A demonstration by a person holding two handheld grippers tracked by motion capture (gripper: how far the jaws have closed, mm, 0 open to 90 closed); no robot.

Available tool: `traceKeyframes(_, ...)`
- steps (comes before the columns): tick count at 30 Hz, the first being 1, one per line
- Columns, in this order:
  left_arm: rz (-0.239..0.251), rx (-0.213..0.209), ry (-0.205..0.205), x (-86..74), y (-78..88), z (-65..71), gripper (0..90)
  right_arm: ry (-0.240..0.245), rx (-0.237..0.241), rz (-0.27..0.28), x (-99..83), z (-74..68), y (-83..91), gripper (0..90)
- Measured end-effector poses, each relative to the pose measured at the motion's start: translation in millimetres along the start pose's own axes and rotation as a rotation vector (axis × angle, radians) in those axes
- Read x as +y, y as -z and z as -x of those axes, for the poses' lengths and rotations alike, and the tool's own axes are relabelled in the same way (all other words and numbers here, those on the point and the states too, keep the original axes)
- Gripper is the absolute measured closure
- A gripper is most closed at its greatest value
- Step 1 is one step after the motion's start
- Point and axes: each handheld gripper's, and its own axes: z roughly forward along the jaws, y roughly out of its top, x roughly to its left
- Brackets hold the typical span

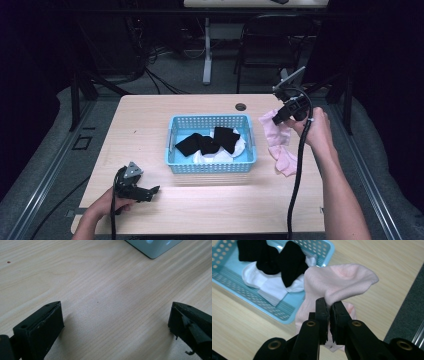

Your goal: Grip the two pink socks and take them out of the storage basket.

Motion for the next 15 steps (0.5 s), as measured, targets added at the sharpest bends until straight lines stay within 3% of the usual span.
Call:
traceKeyframes(10, 0.0, 0.0, 0.0, 0.0, 0.0, 0.0, 0.0, -0.086, -0.014, -0.031, -26.1, 33.7, -24.8, 85.1)
traceKeyframes(14, 0.0, 0.0, 0.0, 0.0, 0.0, 0.0, 0.0, -0.121, -0.021, -0.045, -34.5, 43.6, -41.6, 85.1)
traceKeyframes(15, 0.0, 0.0, 0.0, 0.0, 0.0, 0.0, 0.0, -0.14, -0.018, -0.057, -38.3, 48.6, -52.4, 85.1)
